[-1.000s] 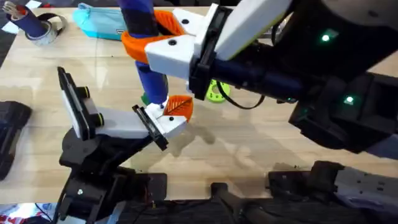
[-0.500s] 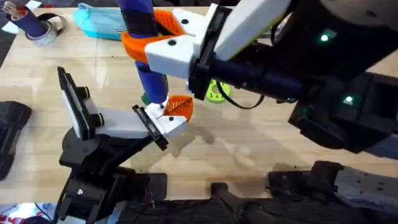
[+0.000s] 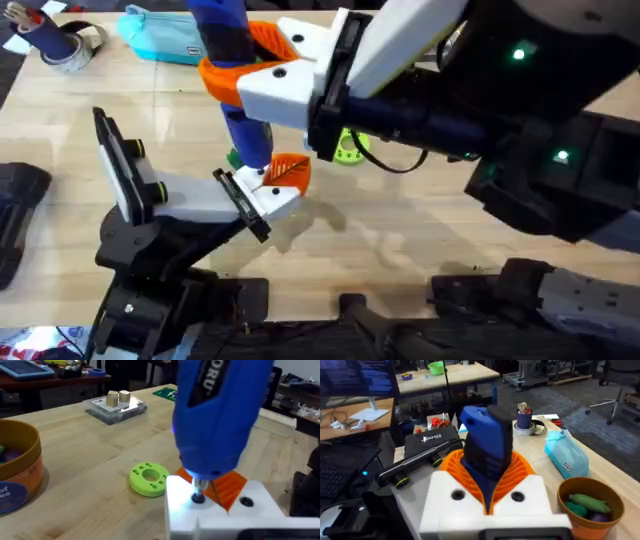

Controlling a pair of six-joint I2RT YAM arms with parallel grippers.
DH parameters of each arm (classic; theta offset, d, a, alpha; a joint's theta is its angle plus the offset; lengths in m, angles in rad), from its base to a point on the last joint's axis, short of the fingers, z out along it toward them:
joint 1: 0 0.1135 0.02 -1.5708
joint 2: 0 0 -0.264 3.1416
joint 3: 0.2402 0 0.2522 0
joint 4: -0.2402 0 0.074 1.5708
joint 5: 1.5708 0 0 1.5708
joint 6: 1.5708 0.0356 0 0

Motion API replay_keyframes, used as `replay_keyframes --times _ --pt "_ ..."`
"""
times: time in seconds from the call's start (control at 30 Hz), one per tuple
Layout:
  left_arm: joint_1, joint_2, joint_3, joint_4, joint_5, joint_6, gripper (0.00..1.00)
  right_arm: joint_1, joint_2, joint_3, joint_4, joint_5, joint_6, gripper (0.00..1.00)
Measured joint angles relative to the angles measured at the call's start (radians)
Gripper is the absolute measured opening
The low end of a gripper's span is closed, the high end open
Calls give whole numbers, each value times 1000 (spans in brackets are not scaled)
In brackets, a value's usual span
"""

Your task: Pick up the gripper from the table and insert it into the empty holder that is missing its gripper. Then pick up a screw, insert it into the mounting hole, and use the screwdriver to tighten it. Finally, clean up the table by picking up the vegetable and placing it into the bucket.

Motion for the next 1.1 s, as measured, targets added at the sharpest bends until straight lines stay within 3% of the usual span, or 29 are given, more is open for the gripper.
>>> replay_keyframes --times 0.43,0.67,0.8,0.93,1.1 --pt "0 0 0 0 0 0 15 -2 0 -2 17 -11 -2 25" --pt "0 0 0 0 0 0 15 -2 0 -10 269 -43 12 24" --pt "0 0 0 0 0 0 15 -11 0 -10 281 -47 11 24" --pt "0 0 0 0 0 0 15 -77 0 -10 171 -62 -44 24" --pt "0 0 0 0 0 0 15 -273 0 -11 -15 -59 -164 24"
